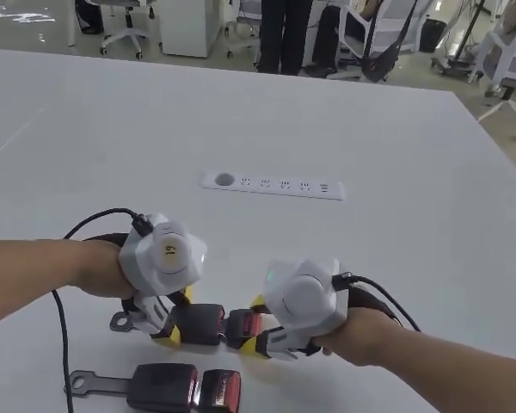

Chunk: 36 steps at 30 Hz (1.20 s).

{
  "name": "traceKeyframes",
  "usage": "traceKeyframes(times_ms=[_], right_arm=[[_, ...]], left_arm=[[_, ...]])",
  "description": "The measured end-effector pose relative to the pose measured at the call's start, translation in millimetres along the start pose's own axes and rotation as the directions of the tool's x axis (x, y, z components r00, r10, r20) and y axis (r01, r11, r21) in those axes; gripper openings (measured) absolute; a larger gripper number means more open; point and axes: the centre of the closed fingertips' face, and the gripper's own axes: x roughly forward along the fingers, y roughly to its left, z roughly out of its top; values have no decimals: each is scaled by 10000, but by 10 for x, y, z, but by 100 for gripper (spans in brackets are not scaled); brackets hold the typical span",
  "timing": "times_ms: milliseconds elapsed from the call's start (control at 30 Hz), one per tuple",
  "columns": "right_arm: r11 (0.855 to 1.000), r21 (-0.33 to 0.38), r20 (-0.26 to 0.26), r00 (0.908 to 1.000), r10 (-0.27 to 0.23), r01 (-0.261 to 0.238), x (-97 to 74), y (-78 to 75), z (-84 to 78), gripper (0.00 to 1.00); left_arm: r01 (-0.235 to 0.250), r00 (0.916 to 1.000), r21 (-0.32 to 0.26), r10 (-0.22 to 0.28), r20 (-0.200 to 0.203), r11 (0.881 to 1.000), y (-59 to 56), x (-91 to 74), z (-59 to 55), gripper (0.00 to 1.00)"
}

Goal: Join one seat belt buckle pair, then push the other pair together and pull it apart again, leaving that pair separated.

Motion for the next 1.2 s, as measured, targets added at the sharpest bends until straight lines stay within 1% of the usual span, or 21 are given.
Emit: traceKeyframes(times_ms=[267,433,600,667,800,867,1067,1200], right_arm=[[9999,-165,-106,9999,20,-22,-13,-1,-10,29],[9998,-199,-202,9998,-8,4,-29,-1,-30,29],[9998,-210,-385,9993,-15,6,-103,-18,-110,29],[9992,-386,-434,9990,58,-75,-134,-7,-150,29],[9990,-441,-461,9989,68,-89,-145,7,-141,29],[9988,-482,-465,9989,85,-107,-150,4,-140,29],[9979,-610,-486,9987,174,-204,-161,-2,-159,29],[9973,-690,-500,9986,198,-232,-157,-14,-179,29]], left_arm=[[38,9999,18,-38,-109,10000,-5,1,3,31],[26,9997,52,-24,-252,10000,-7,-8,0,32],[22,9995,25,-21,-305,10000,-1,0,-8,32],[20,9993,28,-19,-374,10000,-13,-5,1,32],[1,9986,55,2,-521,10000,-13,1,0,32],[-5,9985,70,9,-541,10000,-41,-2,24,32],[0,9986,55,3,-535,10000,-44,-11,32,32],[-4,9985,43,6,-540,10000,-13,14,-3,32]])
